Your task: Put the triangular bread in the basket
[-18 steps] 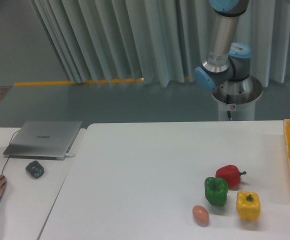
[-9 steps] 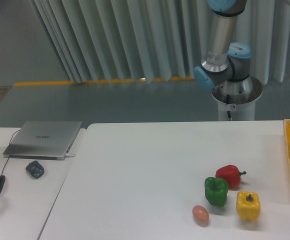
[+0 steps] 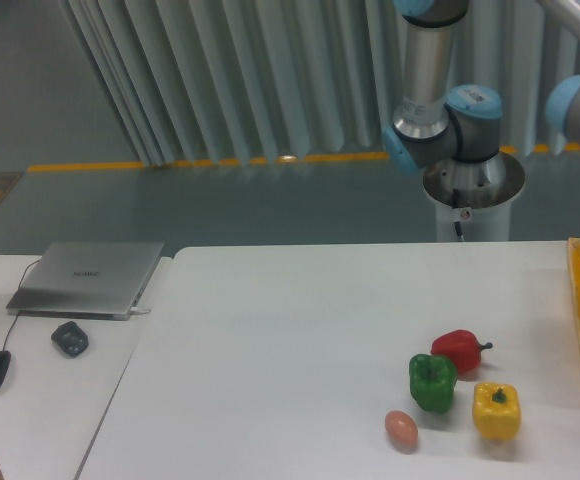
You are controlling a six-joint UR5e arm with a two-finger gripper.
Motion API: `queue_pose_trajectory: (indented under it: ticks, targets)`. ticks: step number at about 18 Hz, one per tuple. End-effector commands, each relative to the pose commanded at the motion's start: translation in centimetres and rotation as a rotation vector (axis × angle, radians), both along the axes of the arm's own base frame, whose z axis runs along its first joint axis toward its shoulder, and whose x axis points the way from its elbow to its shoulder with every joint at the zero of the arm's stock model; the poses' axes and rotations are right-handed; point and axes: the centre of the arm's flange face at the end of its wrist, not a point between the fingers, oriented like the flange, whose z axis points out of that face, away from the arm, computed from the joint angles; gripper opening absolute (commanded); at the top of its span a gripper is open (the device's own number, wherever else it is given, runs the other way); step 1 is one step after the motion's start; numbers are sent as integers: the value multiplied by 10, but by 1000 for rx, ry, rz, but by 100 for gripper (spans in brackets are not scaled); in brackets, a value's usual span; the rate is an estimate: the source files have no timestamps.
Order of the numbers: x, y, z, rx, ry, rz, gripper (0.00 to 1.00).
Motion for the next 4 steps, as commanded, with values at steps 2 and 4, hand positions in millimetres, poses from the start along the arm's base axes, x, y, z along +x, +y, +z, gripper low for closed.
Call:
queue_pose_trajectory:
  ticks: [2, 4]
  targets:
    - [14, 10, 3, 4, 3, -9, 100]
    - [24, 16, 7, 8, 5, 4, 100]
